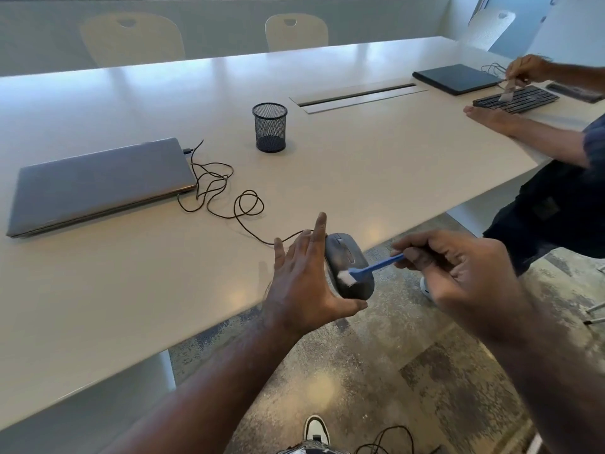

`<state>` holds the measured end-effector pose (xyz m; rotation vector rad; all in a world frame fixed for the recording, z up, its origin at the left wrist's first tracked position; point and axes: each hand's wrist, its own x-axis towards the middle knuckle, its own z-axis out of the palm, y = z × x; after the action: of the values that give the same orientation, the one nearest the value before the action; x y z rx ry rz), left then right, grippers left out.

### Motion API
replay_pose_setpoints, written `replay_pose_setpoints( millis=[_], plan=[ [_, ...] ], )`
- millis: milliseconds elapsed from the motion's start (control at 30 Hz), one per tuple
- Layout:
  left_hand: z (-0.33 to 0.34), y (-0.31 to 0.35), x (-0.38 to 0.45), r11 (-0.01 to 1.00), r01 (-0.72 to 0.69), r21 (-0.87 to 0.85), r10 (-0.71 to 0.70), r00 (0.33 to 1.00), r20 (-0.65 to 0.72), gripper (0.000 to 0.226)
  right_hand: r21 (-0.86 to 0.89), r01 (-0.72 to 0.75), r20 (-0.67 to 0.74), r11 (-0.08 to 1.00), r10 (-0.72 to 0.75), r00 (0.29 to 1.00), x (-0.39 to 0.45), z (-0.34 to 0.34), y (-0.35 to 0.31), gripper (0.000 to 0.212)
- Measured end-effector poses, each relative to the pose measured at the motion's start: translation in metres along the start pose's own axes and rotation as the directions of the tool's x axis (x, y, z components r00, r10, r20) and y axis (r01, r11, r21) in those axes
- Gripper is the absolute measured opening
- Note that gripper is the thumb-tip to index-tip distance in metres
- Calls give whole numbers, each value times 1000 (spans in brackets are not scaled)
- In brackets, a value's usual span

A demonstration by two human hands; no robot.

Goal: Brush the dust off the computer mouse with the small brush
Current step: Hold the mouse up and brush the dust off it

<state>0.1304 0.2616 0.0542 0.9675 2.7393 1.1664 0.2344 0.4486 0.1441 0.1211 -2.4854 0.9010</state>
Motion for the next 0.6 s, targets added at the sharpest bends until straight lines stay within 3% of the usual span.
replay_pose_setpoints(
  millis=[100,333,500,600],
  plan=[
    [1,2,1,1000,-17,23,16,999,45,147,-167,52,65,985,-42,997,3,11,-5,25],
    [0,3,-2,999,-42,31,38,993,113,149,-238,51,-72,970,-70,995,22,16,2,26],
    [-3,2,-2,999,-46,26,43,992,121,152,-293,229,250,928,-156,956,18,9,-4,32],
    [-3,1,-4,997,-44,56,36,991,132,152,-253,257,342,933,-162,926,18,1,-8,31]
  ],
)
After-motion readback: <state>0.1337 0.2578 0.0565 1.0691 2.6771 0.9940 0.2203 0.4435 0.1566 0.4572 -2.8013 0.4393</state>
